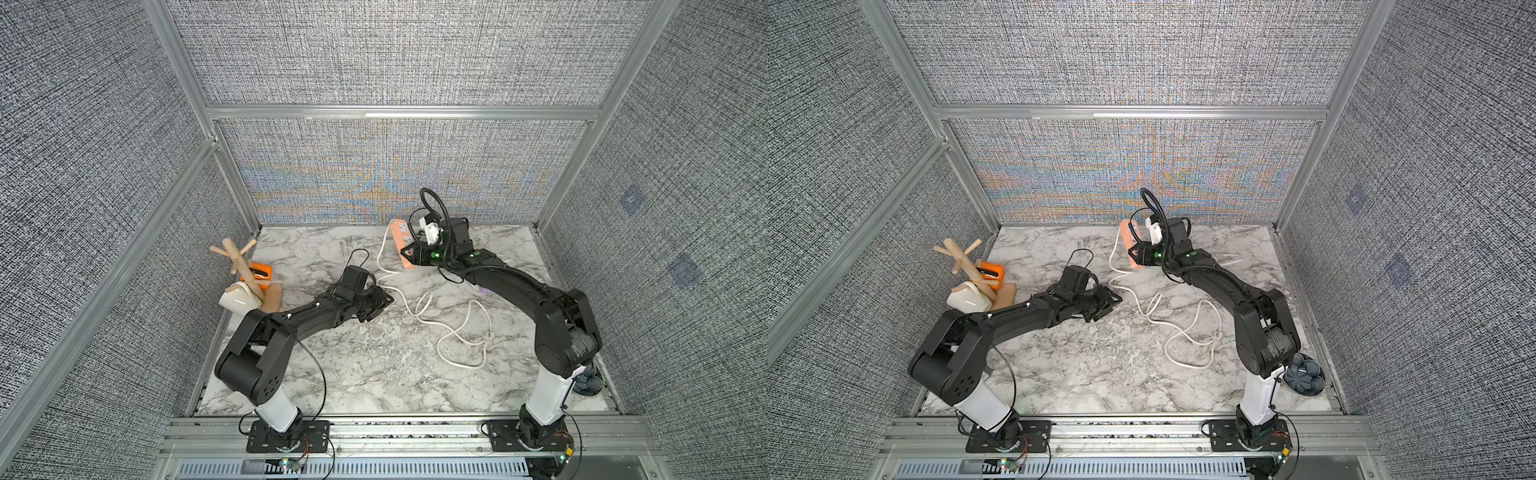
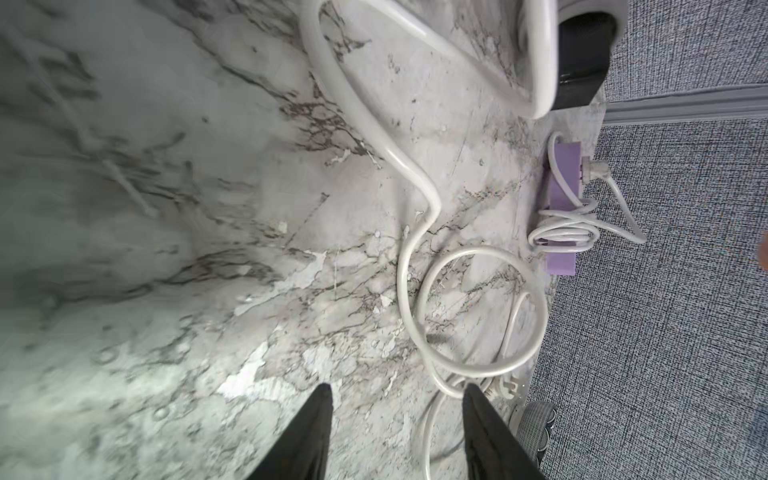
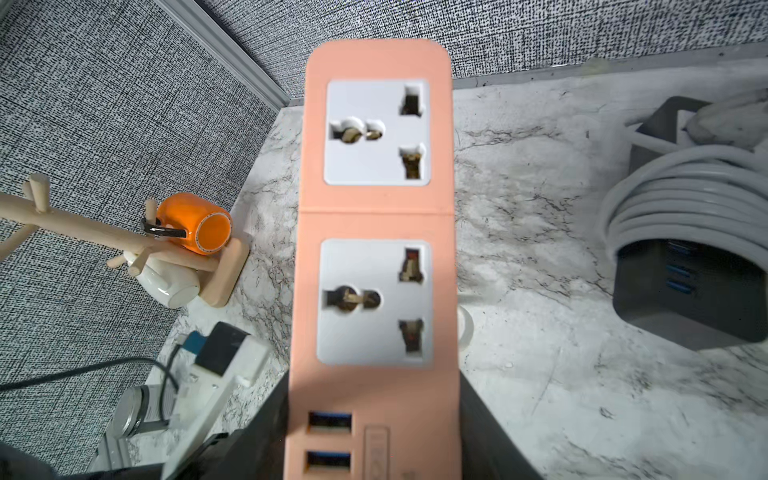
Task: Unwrap the cord wrapped around the power strip
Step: Move the power cord to the center of the board.
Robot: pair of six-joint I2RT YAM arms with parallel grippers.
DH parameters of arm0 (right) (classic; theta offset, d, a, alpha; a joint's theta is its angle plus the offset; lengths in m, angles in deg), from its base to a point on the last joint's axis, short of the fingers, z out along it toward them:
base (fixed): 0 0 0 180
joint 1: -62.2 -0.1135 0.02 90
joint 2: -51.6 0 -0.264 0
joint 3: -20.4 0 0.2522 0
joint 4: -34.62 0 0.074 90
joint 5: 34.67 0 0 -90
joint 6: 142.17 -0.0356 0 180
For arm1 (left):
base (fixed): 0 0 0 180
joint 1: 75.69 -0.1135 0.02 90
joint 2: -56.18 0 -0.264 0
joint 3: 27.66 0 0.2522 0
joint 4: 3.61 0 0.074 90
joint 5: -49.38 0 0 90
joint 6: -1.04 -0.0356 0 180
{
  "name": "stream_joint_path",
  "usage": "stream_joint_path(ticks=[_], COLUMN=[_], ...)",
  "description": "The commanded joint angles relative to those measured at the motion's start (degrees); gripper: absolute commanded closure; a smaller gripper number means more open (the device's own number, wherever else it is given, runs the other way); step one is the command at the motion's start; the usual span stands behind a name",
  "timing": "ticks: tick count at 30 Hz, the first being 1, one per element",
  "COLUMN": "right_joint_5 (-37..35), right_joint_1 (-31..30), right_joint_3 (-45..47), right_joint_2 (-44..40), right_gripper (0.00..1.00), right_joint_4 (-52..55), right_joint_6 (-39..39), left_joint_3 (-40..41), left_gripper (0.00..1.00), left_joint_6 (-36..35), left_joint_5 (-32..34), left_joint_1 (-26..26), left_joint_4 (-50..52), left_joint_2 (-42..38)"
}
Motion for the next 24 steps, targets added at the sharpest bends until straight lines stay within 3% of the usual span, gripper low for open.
stream_joint_path(ticks=[1, 7, 14, 20, 24], right_joint_5=[-1.8, -2.6, -2.9, -4.0, -4.6], right_joint_1=[-0.1, 0.7, 0.7, 0.7, 0.9], right_joint_3=[0.7, 0.6, 1.3, 2.2, 2.9], right_joint_2=[-1.4, -1.9, -3.1, -4.4, -5.1], right_gripper=[0.93, 0.94, 0.94, 0.94, 0.94], right_joint_4=[-3.0, -1.9, -1.9, -0.9, -1.1], right_joint_6=[0.3, 1.5, 2.4, 3.6, 3.7], left_joint_3=[-2.2, -4.3, -7.3, -13.4, -13.4], left_gripper=[0.46, 0.39, 0.27, 0.27, 0.30], left_joint_6=[4.0, 6.4, 6.2, 3.1, 3.2], left_joint_5=[0.9, -0.2, 0.4, -1.1, -1.7], left_joint_1=[1.7, 6.6, 8.3, 8.5, 8.7], left_joint_4=[-4.0, -3.9, -4.2, -1.0, -1.3], left_joint_2=[3.3, 5.7, 9.6, 14.4, 15.6])
